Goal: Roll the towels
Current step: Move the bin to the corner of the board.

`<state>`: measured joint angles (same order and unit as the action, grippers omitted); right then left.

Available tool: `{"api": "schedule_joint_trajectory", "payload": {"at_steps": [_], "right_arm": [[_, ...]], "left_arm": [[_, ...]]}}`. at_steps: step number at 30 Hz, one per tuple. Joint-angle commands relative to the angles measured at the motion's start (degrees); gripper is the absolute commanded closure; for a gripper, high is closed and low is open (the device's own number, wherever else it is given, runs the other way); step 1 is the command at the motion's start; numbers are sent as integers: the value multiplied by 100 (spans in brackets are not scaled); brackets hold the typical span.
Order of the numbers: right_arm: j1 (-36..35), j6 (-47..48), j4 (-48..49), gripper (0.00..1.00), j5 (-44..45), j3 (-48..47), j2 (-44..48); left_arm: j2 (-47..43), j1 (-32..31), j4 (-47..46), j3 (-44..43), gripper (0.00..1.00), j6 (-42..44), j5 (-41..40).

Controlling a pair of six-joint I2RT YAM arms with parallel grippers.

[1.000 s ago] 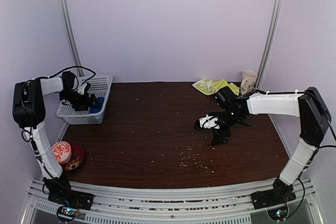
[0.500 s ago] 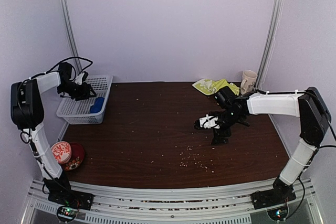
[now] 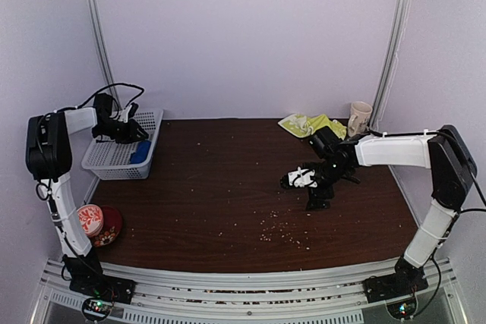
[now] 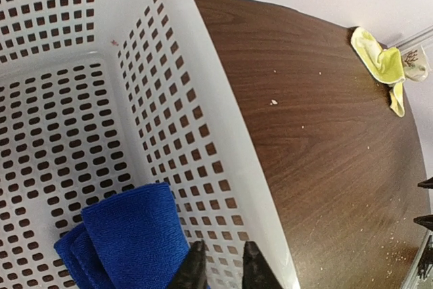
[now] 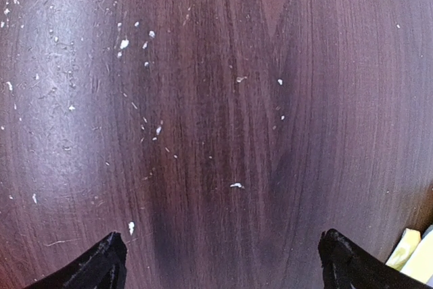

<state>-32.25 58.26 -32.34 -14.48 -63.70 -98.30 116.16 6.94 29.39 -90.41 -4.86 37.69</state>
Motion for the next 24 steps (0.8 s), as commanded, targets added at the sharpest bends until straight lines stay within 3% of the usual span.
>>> {"api": "schedule_joint_trajectory", "payload": {"at_steps": [1,14,24], "right_arm": [[-1,-47,10,0,103,-63,-75],[-3,-18,-31,0,77,-76,-97],[-1,-23,-53,0,59,-79,-92]], "left_arm": [[260,-12,-357,-216,84,-112,248],[417,-9,-450,50,99,-143,-466],[416,-17,-477,258,100,-108,-923]]}}
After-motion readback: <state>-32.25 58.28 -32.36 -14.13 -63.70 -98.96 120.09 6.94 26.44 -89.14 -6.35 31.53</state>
